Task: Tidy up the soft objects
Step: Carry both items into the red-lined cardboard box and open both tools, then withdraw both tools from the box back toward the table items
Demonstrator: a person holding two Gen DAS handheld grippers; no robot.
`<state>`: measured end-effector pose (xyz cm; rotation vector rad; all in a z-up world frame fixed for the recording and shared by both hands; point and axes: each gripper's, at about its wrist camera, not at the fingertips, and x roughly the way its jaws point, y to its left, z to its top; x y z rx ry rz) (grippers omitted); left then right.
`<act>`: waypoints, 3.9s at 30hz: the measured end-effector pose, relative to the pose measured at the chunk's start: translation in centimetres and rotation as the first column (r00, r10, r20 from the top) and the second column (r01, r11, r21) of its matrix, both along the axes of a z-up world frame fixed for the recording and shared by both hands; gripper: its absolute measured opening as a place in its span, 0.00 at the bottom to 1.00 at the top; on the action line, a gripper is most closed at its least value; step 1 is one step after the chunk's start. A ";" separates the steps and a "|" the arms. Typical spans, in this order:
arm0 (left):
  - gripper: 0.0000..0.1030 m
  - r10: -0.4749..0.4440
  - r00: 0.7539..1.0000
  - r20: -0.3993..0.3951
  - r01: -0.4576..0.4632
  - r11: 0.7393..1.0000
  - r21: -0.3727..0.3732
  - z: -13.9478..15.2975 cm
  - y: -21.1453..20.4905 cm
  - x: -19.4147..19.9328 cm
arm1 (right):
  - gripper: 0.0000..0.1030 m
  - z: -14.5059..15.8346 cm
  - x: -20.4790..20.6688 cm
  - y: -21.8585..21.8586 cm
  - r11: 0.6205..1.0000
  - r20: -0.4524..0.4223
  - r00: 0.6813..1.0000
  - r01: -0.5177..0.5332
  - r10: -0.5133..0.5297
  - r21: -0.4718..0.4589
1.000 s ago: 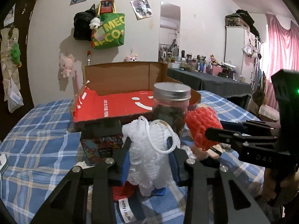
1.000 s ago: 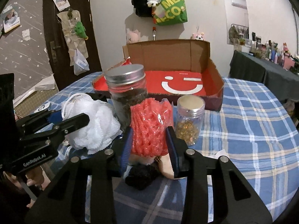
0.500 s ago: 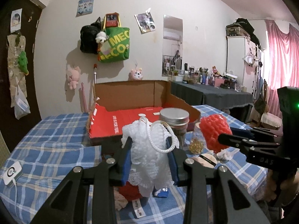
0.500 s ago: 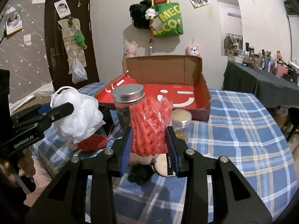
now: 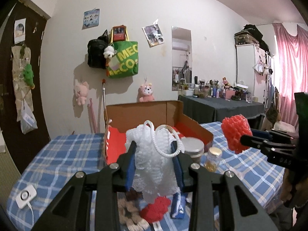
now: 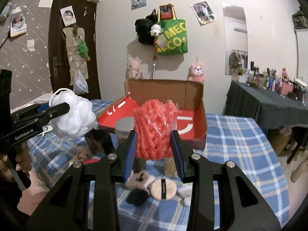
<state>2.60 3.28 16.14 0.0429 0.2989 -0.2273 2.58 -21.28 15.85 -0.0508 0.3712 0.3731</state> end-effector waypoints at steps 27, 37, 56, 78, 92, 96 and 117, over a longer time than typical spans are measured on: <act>0.35 -0.122 0.967 -0.222 0.162 0.971 0.173 3.6 -1.9 20.4 | 0.33 3.4 24.9 3.9 0.984 -0.277 0.958 -0.111 0.069 -0.140; 0.35 -0.095 0.902 -0.422 0.184 0.967 0.177 -0.4 -3.6 31.4 | 0.33 -1.5 36.5 5.8 0.983 -0.522 0.852 -0.119 0.028 -0.141; 0.46 -0.010 0.822 -0.570 0.058 0.996 0.067 -6.2 -1.9 40.9 | 0.35 -6.9 44.7 6.4 0.990 -0.663 0.746 -0.035 -0.063 -0.134; 0.81 0.039 0.839 -0.543 0.011 0.996 0.088 -5.5 -0.7 40.9 | 0.56 -6.8 44.5 7.1 0.987 -0.651 0.753 -0.014 -0.096 -0.163; 0.99 0.090 0.881 -0.464 -0.066 0.996 0.067 -0.9 0.6 36.1 | 0.70 -0.2 38.9 5.9 0.989 -0.556 0.827 -0.002 -0.081 -0.147; 1.00 0.097 0.908 -0.408 -0.085 0.995 0.049 1.7 0.7 33.0 | 0.74 3.2 35.0 5.4 0.991 -0.493 0.867 0.005 -0.071 -0.134; 1.00 0.107 0.990 -0.087 -0.110 0.993 -0.035 9.9 0.9 13.5 | 0.96 12.3 12.5 2.0 0.994 -0.113 0.989 0.088 -0.095 -0.064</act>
